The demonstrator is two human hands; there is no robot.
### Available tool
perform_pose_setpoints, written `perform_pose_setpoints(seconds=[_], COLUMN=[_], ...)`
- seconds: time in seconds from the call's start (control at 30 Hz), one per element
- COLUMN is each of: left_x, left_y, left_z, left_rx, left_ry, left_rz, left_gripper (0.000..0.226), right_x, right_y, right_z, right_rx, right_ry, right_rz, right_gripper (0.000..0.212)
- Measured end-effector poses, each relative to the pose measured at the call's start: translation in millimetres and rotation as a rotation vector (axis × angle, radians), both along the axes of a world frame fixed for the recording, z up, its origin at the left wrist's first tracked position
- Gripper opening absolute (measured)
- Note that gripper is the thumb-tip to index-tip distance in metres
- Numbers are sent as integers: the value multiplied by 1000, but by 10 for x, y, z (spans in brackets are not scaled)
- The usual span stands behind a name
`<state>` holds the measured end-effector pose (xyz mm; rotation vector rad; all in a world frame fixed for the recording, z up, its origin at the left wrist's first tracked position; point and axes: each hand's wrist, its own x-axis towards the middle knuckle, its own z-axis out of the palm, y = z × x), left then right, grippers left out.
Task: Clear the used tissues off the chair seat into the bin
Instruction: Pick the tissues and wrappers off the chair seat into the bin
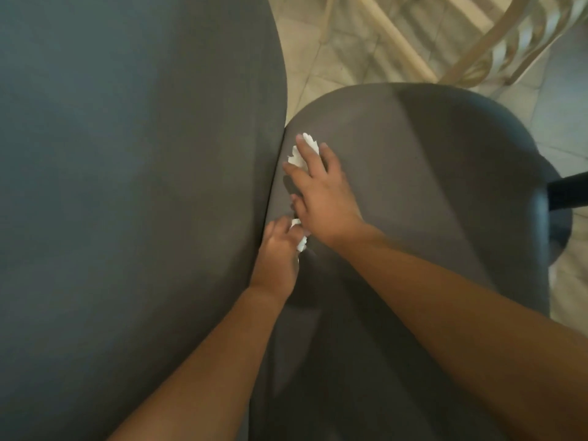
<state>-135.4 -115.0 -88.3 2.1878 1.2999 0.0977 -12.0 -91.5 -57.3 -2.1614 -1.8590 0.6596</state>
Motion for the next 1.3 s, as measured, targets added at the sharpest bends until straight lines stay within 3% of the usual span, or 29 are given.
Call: perform_pose_setpoints(seconds=[0.23,0.37,0.5,0.6,0.67,0.77,0.87,1.3], left_x=[17,92,76,105,107,41,96,721], left_y=[30,83,125,90,74,20,-127,-1565], left_z=[-98,-56,-75,-104,-23,39,151,969], left_rx=[-58,-141,-103,-26,-39,-8,-80,64], left_ry=[-26,27,80,125,95,96,21,-275], left_rz=[62,122,-13,36,33,-51,23,-364], left_gripper=[51,39,26,11,10,28,34,42], right_x=[49,96,111,152,185,220,258,559], right_y=[183,171,62,-132,-305,-622,-992,-2904], right_z=[-206,-149,-161,-161,-138,-39,111,797], right_rx=[-132,-136,-126,-68,-26,13,43,137], right_ry=[43,-1,46,82,97,143,154,208], right_rz=[41,109,98,47,8,-77,-133,-382], right_gripper=[61,40,27,25,27,26,25,28])
